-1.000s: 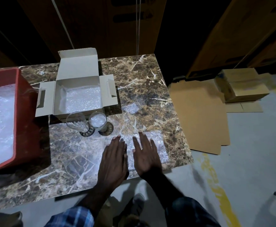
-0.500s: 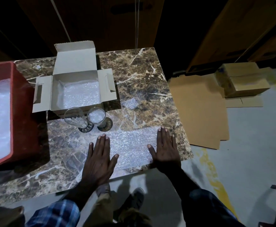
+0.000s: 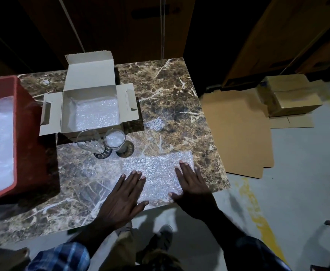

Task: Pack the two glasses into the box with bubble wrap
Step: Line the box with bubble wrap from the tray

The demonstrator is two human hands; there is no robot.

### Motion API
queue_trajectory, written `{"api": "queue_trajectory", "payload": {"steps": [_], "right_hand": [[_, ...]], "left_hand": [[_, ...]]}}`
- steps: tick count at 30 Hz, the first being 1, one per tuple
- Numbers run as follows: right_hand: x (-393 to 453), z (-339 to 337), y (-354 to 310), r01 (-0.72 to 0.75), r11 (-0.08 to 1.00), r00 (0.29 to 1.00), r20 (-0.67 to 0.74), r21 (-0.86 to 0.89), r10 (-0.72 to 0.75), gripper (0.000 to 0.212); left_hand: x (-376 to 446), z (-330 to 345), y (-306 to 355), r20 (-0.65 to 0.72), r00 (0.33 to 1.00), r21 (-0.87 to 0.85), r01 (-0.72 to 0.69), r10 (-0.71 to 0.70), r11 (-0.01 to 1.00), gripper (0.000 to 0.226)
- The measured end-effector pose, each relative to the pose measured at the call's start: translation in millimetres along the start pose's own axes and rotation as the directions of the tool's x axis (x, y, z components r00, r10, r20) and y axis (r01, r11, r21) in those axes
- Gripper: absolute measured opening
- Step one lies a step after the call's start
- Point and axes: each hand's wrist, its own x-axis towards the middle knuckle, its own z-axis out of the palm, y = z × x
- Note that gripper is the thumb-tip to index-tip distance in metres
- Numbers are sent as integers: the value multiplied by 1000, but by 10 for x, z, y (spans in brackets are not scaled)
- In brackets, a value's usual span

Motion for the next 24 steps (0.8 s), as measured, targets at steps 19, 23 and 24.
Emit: {"api": "queue_trajectory", "payload": {"steps": [19,23,24], "right_hand": [[113,-94,-124,143,938,984,-144,316,-102,33],[145,-165,40,-29,944,987,-141,329,79,21],[186,-216,60,-110,924,976,-135,367,170,18]], "left_hand": [[181,-304,32,-151,967,-428,124,-206,895,22],[235,-597,-11,87,832,-687,448,-548,572,26],[240,-622,-44,153,783,-698,517,-602,495,25]]}}
